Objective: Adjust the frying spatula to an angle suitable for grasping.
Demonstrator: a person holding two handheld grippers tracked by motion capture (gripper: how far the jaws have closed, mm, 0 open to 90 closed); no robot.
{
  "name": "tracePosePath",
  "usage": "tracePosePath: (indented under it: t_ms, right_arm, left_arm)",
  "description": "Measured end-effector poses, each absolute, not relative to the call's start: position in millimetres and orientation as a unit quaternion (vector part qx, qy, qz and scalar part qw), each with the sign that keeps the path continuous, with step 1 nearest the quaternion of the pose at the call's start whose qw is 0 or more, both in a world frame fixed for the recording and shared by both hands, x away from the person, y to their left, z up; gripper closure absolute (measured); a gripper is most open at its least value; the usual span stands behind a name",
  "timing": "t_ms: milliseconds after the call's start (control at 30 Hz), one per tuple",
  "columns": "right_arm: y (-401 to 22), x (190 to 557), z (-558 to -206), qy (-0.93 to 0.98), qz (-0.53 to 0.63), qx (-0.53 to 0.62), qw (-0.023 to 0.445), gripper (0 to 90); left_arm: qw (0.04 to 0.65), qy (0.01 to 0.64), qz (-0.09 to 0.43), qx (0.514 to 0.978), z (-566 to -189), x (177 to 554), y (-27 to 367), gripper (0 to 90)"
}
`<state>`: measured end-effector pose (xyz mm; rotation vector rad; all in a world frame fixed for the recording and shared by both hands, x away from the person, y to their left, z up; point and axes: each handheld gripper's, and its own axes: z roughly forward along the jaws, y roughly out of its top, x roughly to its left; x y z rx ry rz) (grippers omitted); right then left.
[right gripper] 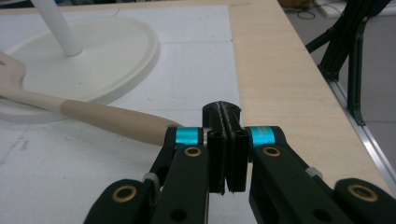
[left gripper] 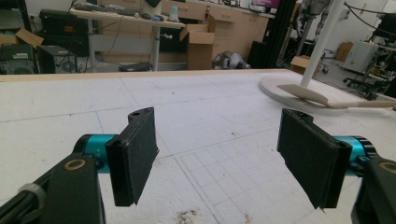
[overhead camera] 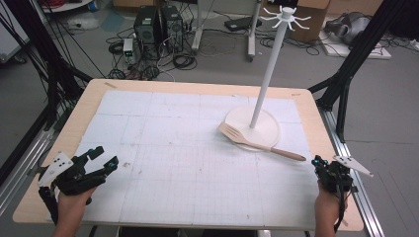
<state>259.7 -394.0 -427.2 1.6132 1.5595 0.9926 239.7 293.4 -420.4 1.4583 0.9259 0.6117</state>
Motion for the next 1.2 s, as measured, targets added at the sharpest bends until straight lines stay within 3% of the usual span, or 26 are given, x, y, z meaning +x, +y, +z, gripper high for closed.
tracePosePath:
  t_ms: [333,500,1200]
  right_arm:
    - [-394.7,286.0,-437.8,0.647,0.341,0.596,0.331,88.9]
    - [-392.8,291.0,-442.2,0.67,0.349,0.582,0.301,89.3]
    - [-346.5,263.1,-436.5,0.727,0.388,0.503,0.26,87.4]
  left_arm:
    - [0.605,0.403,0.259,0.635,-422.2,240.6,293.0,29.7]
    - [0.605,0.406,0.256,0.636,-422.4,240.8,292.6,30.2]
    - [0.605,0.411,0.256,0.632,-423.1,240.9,294.7,30.2]
